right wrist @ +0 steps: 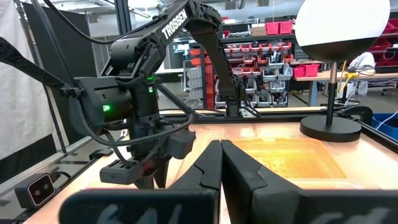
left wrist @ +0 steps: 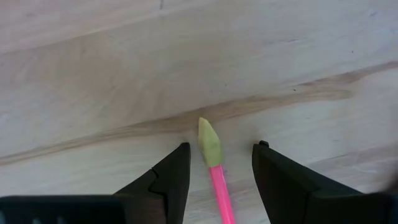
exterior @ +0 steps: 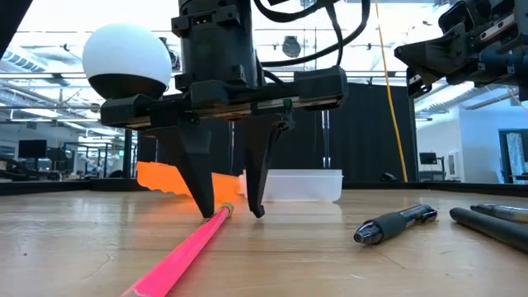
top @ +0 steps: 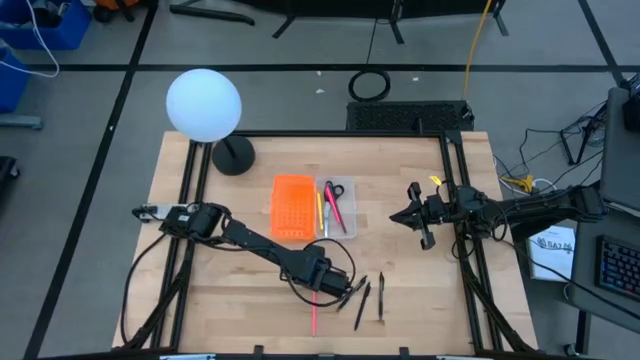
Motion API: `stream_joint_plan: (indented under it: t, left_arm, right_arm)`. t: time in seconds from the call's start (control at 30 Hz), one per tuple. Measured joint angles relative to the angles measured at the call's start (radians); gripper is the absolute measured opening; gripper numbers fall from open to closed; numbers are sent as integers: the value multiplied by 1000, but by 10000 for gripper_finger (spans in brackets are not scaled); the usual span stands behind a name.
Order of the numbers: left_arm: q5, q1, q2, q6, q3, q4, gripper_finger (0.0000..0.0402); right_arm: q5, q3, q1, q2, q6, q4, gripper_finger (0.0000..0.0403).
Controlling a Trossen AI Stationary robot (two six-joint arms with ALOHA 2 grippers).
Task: Pick & place school supplies into a supply box
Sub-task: Put the pink pencil into the orange supply box
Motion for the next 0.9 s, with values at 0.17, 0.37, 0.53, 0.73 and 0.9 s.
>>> stream_joint_plan:
  t: [0.17,0.37,0.53,0.73,0.9]
  left_arm:
    - [0,-2,0,-2,0,3,172]
    - [3,-2,0,8,0,-1,136]
    - [5,-3,0,17,0,-5,75]
    - [-5,-9,0,70,0,-6,17]
    - [7,-7,-13,92,0,-26,20]
  right_arm:
    - [0,0,0,0,0,0,0]
    - [0,0,0,0,0,0,0]
    - [0,0,0,0,0,0,0]
    - [0,0,0,0,0,0,0]
    - [0,0,0,0,-6,0,0]
